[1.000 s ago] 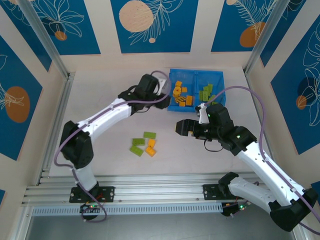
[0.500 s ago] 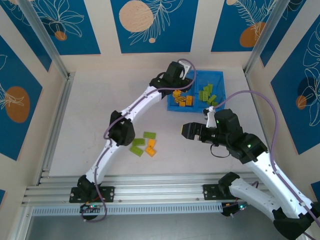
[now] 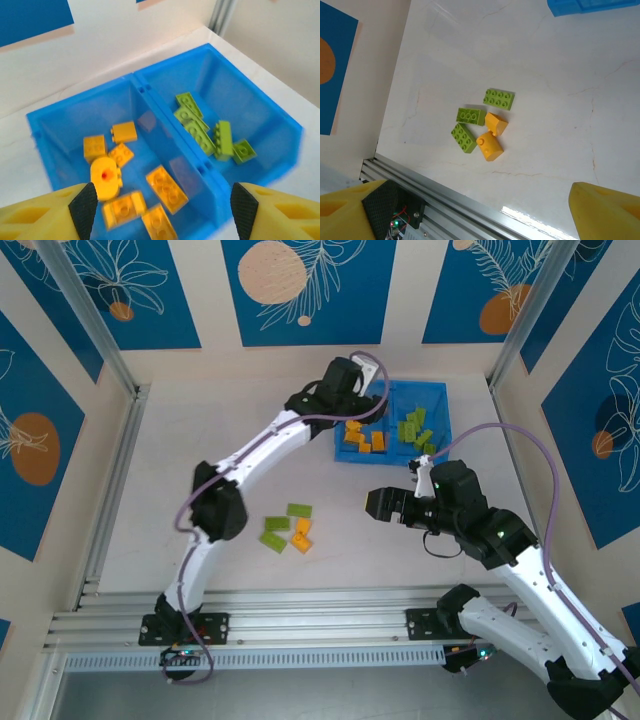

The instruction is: Sort the legos into containers by color

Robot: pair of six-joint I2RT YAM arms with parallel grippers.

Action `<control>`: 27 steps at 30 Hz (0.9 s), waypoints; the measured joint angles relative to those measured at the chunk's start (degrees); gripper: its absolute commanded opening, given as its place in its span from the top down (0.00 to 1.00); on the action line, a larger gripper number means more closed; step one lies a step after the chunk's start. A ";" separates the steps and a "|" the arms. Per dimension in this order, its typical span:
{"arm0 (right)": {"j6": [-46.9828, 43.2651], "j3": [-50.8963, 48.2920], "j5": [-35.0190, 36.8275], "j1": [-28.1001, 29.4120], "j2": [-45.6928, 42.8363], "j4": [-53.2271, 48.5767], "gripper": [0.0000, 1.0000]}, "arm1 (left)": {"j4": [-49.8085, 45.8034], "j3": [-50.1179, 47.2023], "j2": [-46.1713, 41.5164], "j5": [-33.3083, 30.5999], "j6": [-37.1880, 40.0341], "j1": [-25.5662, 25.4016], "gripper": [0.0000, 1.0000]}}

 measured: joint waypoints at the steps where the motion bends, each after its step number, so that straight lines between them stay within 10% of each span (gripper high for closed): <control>1: -0.33 -0.04 -0.02 0.02 0.37 0.04 0.10 | 2.67 -7.30 -5.79 -0.02 0.15 -0.31 0.27; 10: -7.21 -0.76 -0.33 5.46 10.19 4.63 0.10 | 8.96 -48.65 -50.21 0.61 8.26 -1.31 0.20; 14: -15.54 0.76 0.48 12.07 20.85 7.80 0.11 | 1.62 -56.70 -65.18 3.06 17.00 -1.57 0.01; 27: -38.05 21.55 4.68 16.00 58.64 10.51 0.21 | -17.18 -82.84 -97.77 10.45 39.63 -1.75 0.00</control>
